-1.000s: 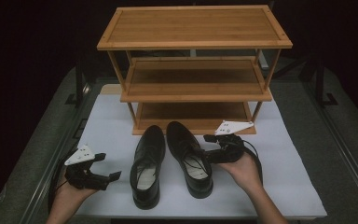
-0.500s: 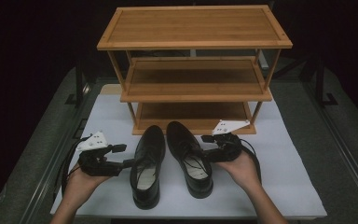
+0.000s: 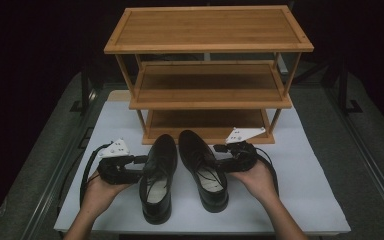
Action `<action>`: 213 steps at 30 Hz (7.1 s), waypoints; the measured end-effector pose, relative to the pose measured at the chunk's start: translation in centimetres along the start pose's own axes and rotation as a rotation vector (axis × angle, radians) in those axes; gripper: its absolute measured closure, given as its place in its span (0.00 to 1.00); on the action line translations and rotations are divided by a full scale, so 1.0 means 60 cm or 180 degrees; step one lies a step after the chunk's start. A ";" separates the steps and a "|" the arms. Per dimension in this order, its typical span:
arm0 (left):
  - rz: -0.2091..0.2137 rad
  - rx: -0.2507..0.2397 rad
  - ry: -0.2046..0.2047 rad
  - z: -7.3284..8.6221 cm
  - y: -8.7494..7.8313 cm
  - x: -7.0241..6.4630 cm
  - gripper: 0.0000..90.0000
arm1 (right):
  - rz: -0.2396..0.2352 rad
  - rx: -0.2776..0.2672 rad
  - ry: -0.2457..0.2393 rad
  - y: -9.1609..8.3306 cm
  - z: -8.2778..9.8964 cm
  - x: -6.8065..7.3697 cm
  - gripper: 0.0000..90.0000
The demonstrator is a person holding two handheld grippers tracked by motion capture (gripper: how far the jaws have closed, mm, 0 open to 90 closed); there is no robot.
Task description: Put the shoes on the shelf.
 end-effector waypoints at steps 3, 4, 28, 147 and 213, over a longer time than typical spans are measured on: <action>-0.0013 0.0077 0.0041 0.002 0.007 -0.004 0.58 | -0.0007 0.0015 0.0001 0.001 0.001 0.000 0.48; -0.0017 0.0092 0.0040 0.003 0.008 -0.005 0.58 | -0.0013 0.0019 0.0000 0.002 0.001 0.000 0.48; -0.0141 0.0235 0.0204 0.001 0.007 -0.022 0.91 | -0.0002 0.0146 -0.0102 0.010 0.008 0.012 0.95; -0.0386 0.0002 0.0067 -0.042 0.151 0.007 0.17 | 0.0743 -0.0038 0.0507 -0.074 0.093 -0.082 0.29; -0.0387 0.0237 -0.0132 -0.071 0.244 0.005 0.16 | 0.0729 0.0164 0.0556 0.028 0.068 -0.073 0.26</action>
Point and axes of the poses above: each handheld gripper's, and its own axes: y roughly forward along the jaws, z roughly out of its underside, x roughly to its left, the point moved 1 cm from there along y, roughly forward along the jaws, and after that the axes turned 2 degrees about z, right-handed, at the moved point
